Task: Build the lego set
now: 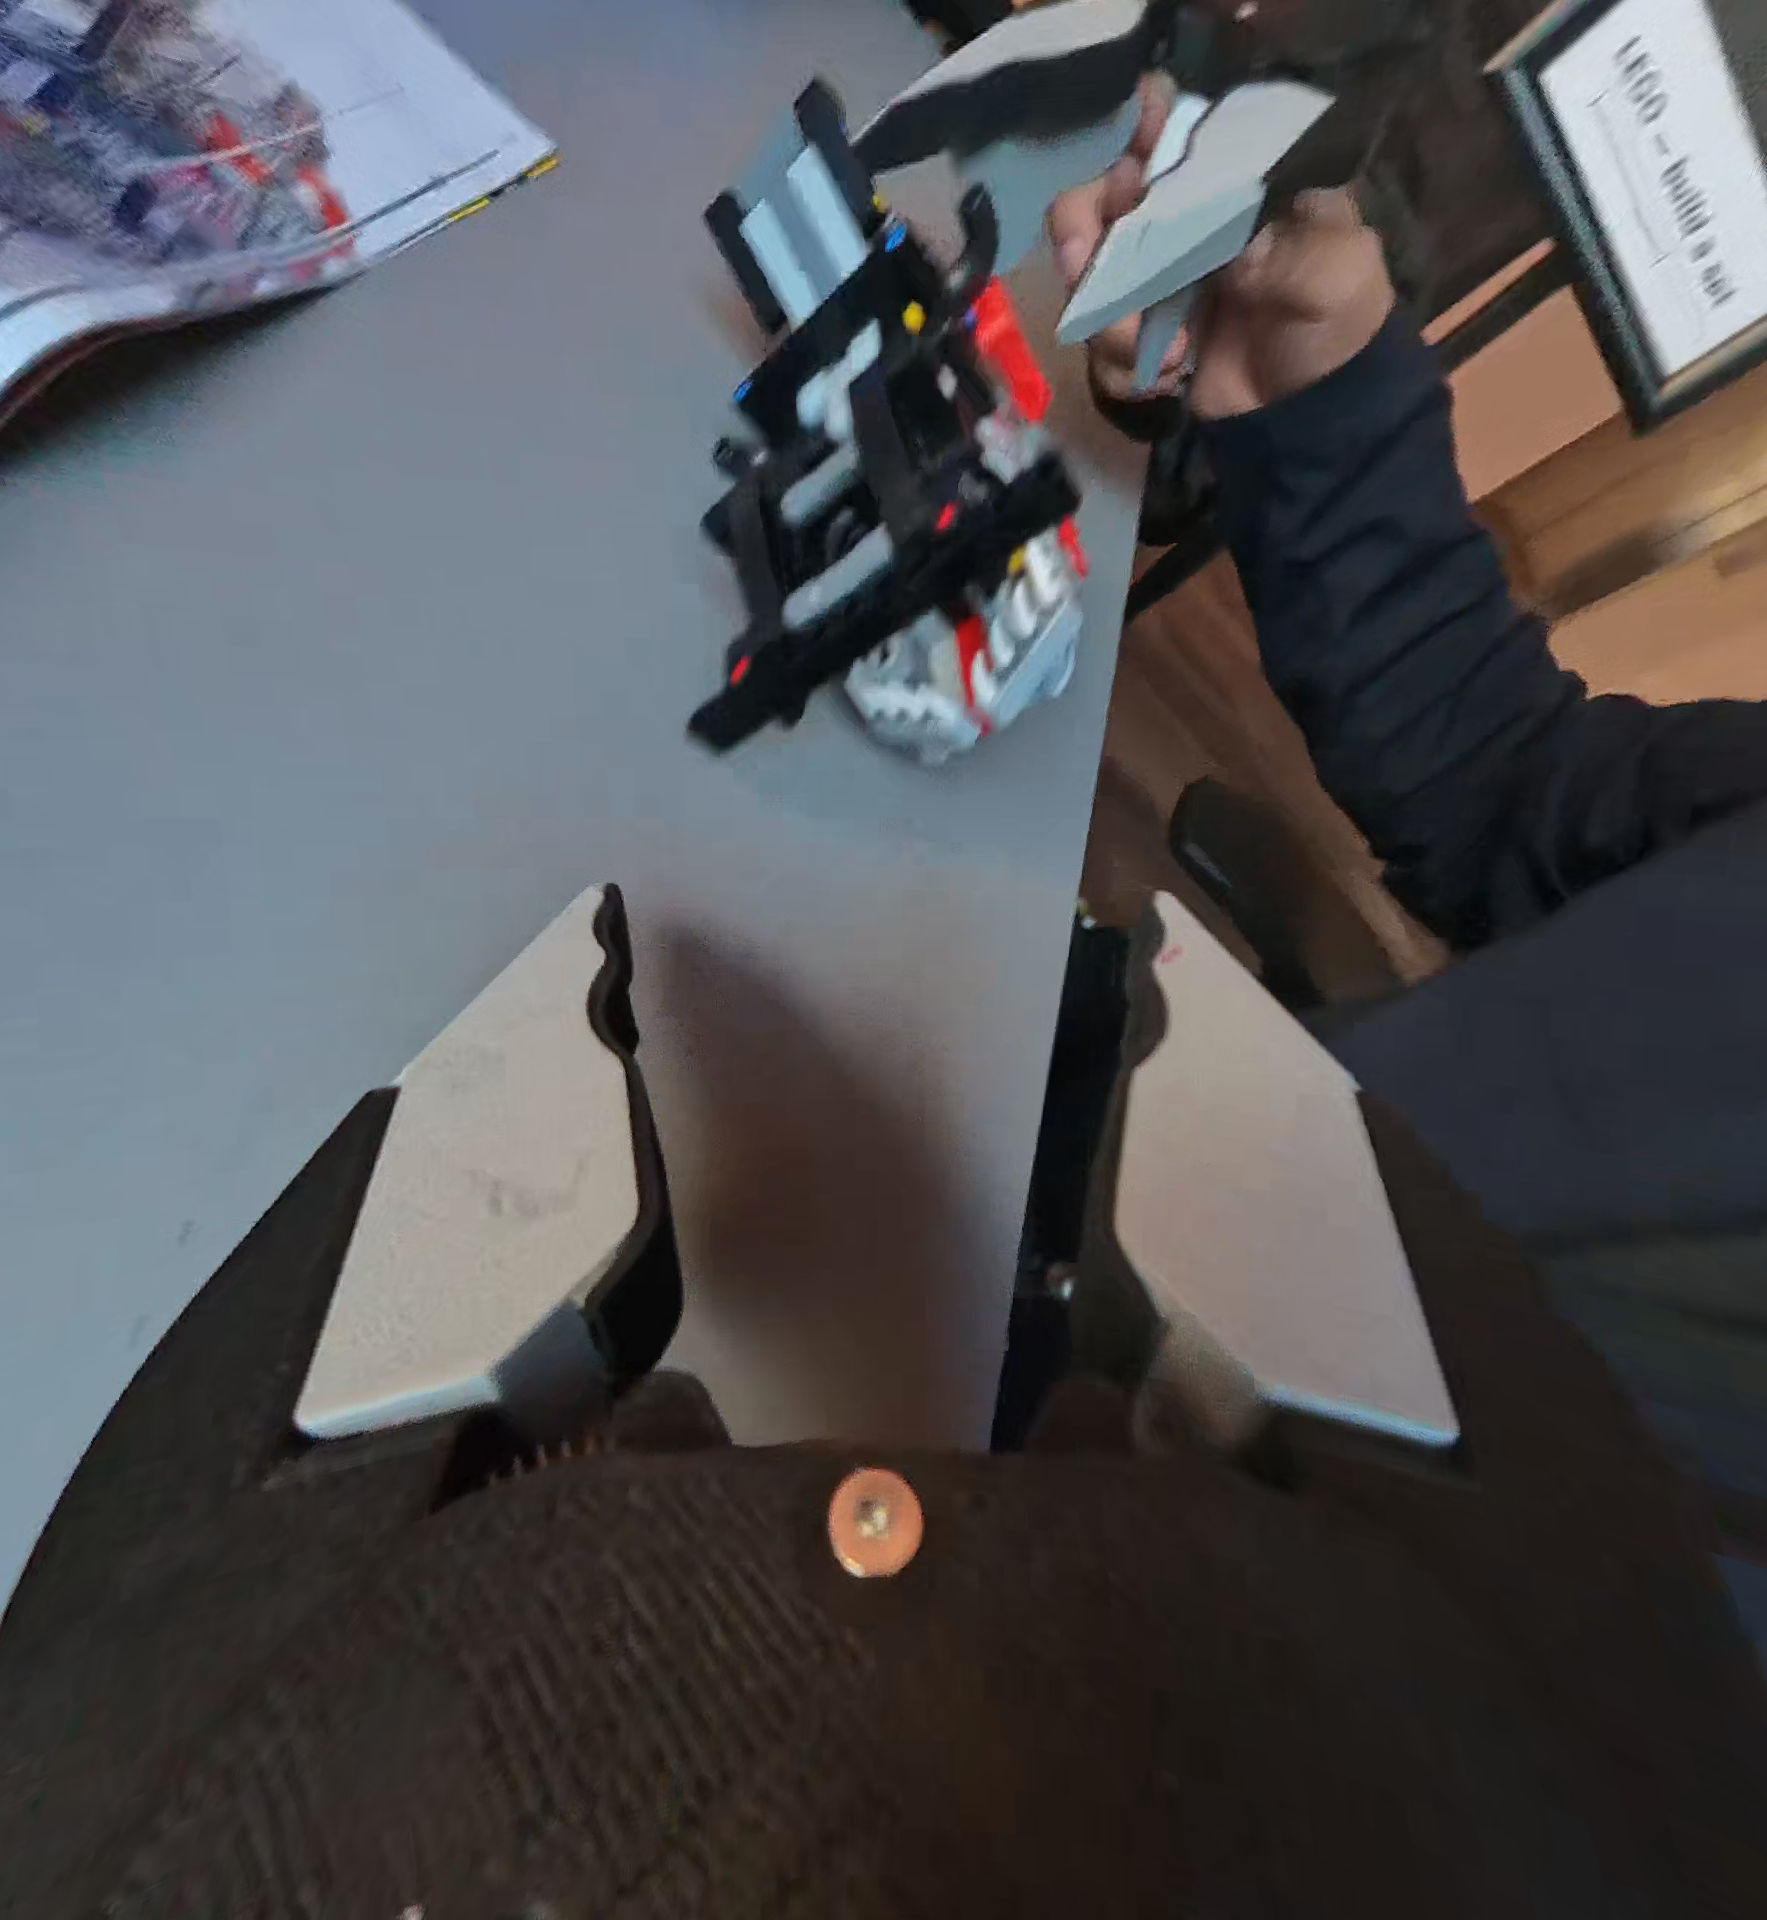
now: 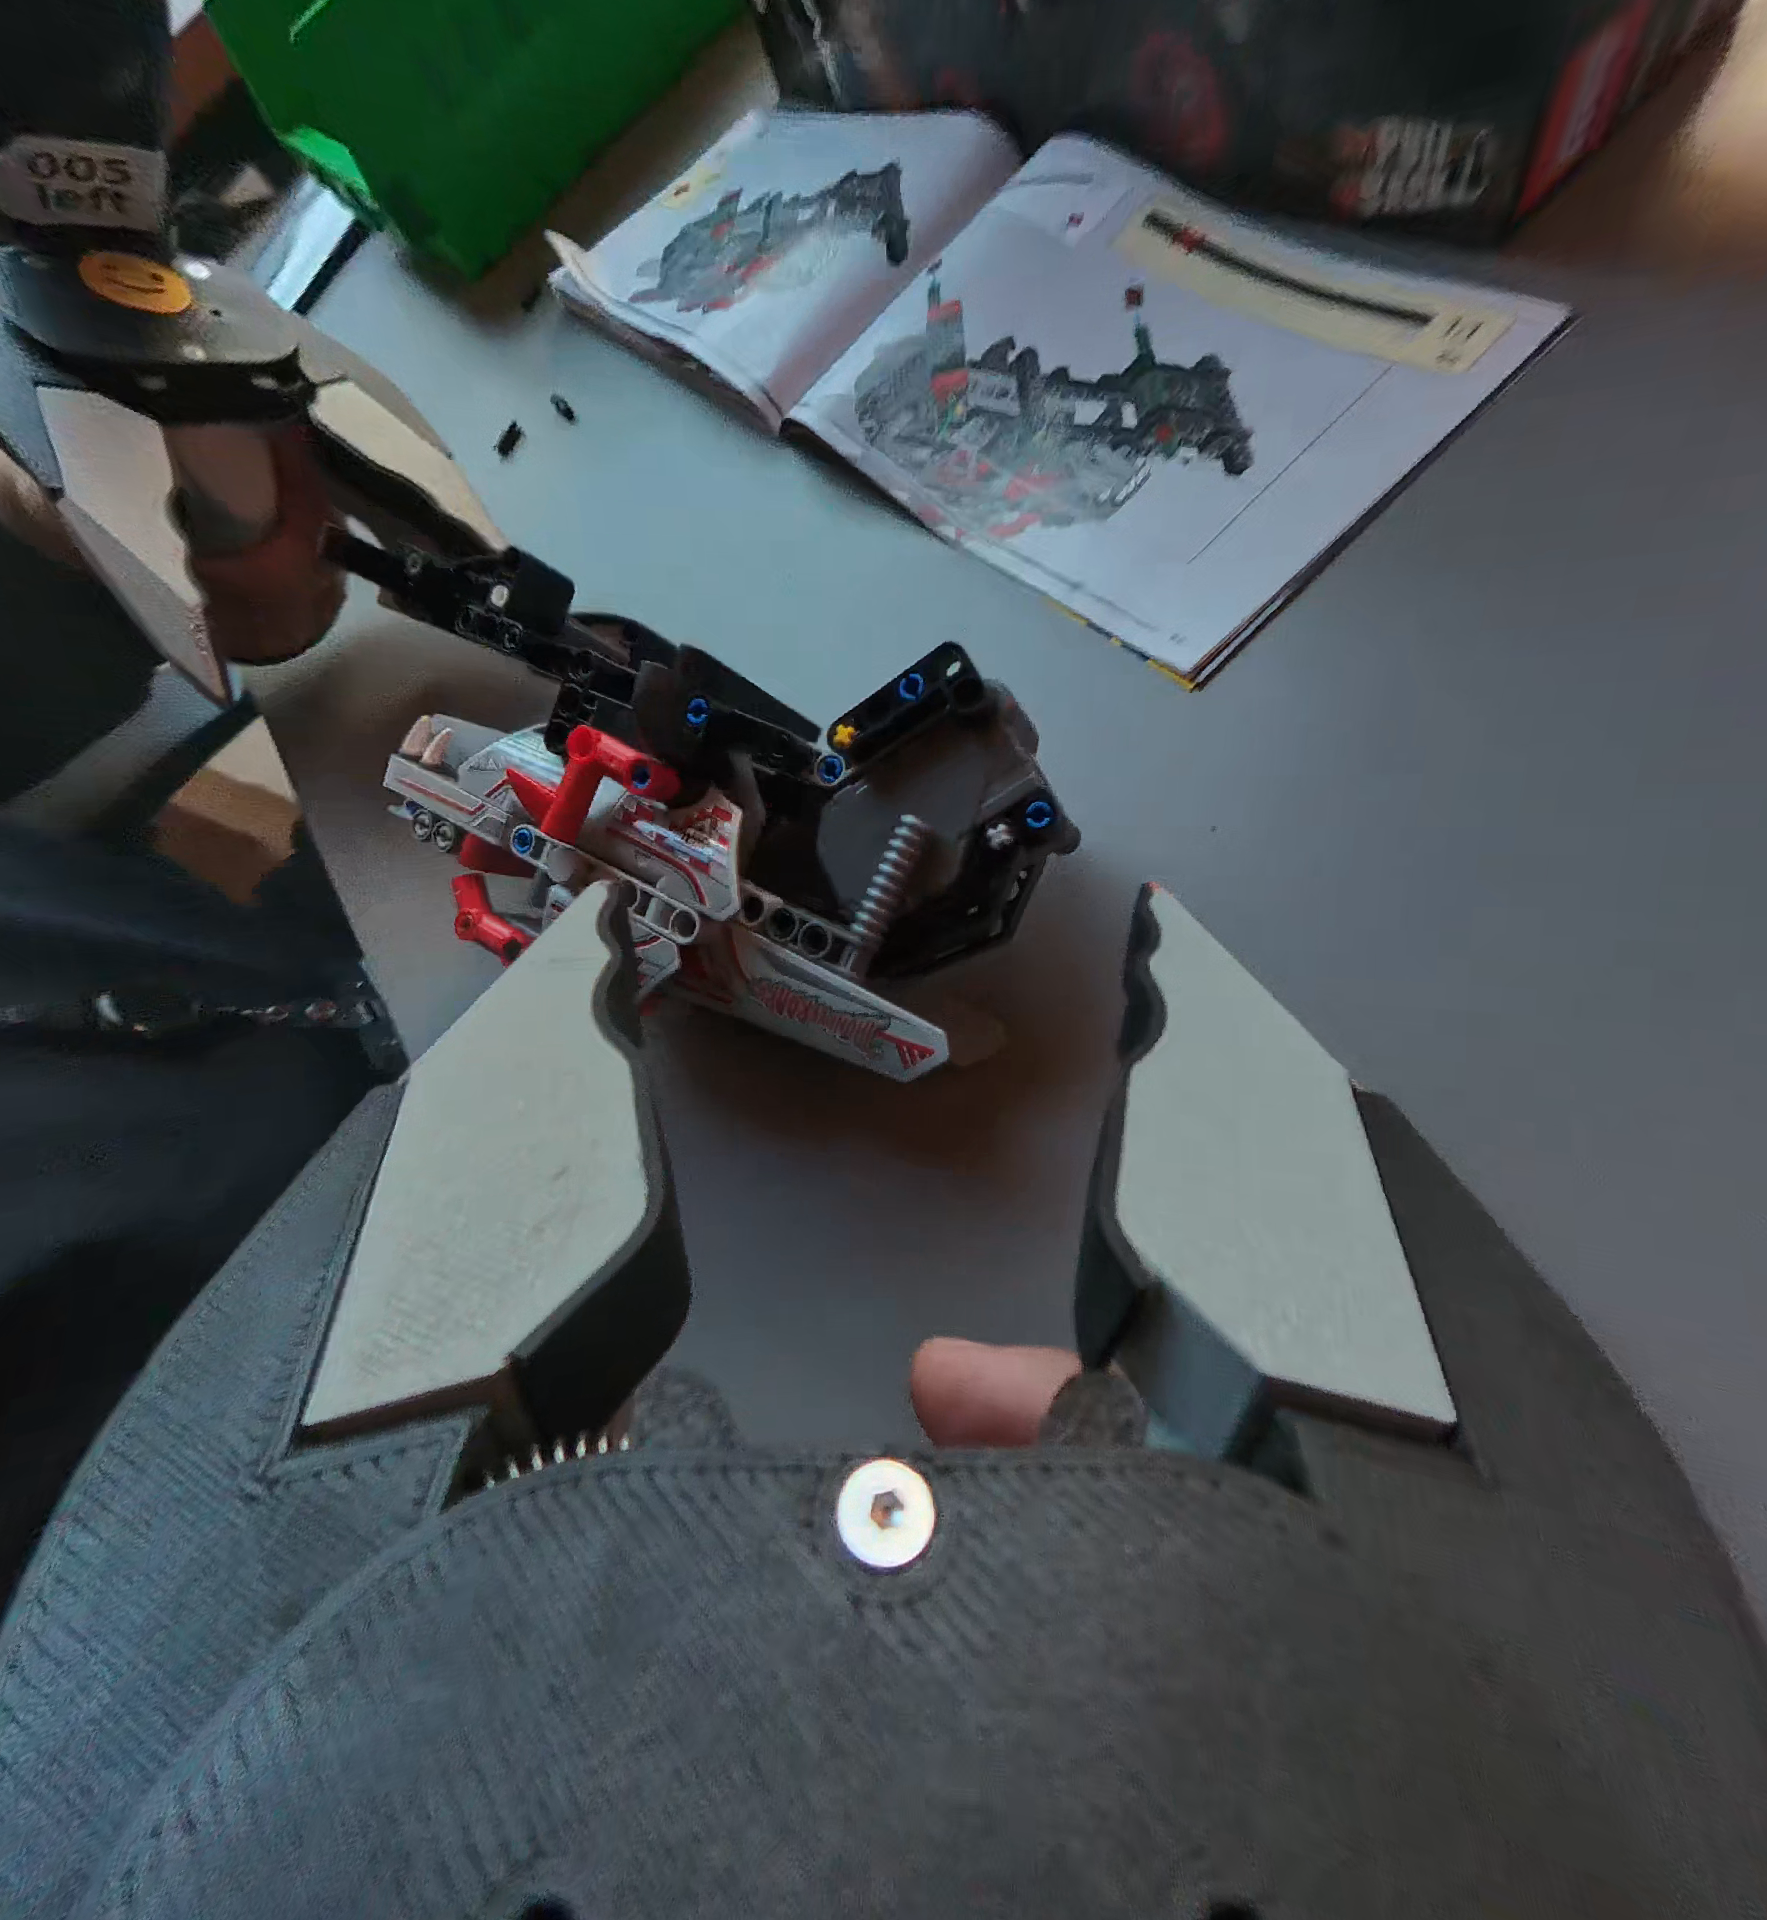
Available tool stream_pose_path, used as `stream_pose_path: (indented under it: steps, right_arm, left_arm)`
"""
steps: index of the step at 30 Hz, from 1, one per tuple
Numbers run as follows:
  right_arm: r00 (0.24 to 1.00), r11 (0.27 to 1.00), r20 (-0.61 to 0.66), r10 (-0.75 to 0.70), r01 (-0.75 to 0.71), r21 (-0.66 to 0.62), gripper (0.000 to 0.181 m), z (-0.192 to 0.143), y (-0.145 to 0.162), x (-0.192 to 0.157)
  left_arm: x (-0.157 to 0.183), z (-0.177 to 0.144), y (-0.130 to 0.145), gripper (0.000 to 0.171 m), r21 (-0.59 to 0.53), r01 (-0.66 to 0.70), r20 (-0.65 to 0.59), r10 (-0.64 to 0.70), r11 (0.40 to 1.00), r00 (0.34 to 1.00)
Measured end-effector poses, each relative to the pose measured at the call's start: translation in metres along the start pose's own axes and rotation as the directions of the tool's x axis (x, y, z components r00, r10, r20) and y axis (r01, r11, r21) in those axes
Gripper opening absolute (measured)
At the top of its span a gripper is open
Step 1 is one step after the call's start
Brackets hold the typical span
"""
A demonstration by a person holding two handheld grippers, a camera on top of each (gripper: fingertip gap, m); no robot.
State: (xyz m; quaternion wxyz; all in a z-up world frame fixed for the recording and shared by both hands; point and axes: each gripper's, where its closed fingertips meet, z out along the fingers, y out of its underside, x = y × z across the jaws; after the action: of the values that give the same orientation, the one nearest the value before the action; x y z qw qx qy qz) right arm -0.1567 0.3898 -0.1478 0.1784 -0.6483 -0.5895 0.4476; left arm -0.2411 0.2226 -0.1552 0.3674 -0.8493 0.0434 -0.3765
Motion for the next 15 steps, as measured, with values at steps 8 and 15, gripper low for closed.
stream_pose_path:
  steps: [8, 15]
  right_arm:
    - [0.947, 0.968, 0.27, 0.174, -0.115, -0.222, 0.073, 0.015, 0.021, -0.01]
    - [0.932, 0.985, 0.326, 0.16, -0.131, -0.109, 0.073, 0.026, 0.017, -0.015]
  left_arm:
    - [-0.001, 0.046, -0.036, 0.098, -0.037, 0.204, -0.154, -0.207, 0.978, 0.966]
    - [-0.002, 0.057, -0.046, 0.084, -0.049, 0.122, -0.135, -0.128, 0.991, 0.983]
